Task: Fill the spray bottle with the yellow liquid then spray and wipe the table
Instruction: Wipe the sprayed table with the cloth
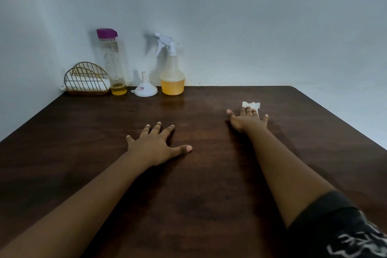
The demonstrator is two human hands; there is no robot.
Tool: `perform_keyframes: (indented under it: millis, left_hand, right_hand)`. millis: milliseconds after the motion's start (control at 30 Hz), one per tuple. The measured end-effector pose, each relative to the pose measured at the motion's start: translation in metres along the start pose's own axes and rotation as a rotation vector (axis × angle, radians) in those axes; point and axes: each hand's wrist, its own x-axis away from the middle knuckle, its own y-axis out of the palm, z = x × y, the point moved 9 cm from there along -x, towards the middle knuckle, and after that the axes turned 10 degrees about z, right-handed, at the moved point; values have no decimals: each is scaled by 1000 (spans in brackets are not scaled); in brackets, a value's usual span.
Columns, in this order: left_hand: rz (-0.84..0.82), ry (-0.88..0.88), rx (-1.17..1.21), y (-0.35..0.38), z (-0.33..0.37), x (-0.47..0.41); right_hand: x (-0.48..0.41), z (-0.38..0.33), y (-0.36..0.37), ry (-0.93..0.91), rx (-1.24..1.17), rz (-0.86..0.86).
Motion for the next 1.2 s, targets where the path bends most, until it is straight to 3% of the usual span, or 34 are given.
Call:
perform_keyframes:
  millis: [67,200,267,333,533,633,800,1000,1100,1200]
  left_hand:
    - [12,8,-13,1,0,-1]
    - [42,16,-33,3,-1,-3]
    - [51,18,-44,4,-2,-3]
    - [60,20,-34,4,-3,-2]
    - [66,24,-21,5,-3,1]
    - [63,31,-13,5,-2,1]
    - [-30,11,69,-5,-18,-4]
    - [145,-199,92,-41,-133,-10]
    - [114,-294,84,-30,-173,-1]
    - [109,-337,67,-22,-188,2]
  right_hand:
    - [0,-34,6,-34,5,10]
    - [21,-149,22,-336,-31,-20]
    - [28,-174,27,-425,-44,-57]
    - [18,-159,25,-401,-53,-57]
    - [-33,-11,1,-47,-18,20]
    - [-34,-7,3,-4,-19,-8]
    - [-6,-115,12,-202,9,10]
    - [81,-273,33,-619,-60,-30]
    - [112,-297,41,-719,-81,-95]
    - [98,-260,36,-625,-100,-66]
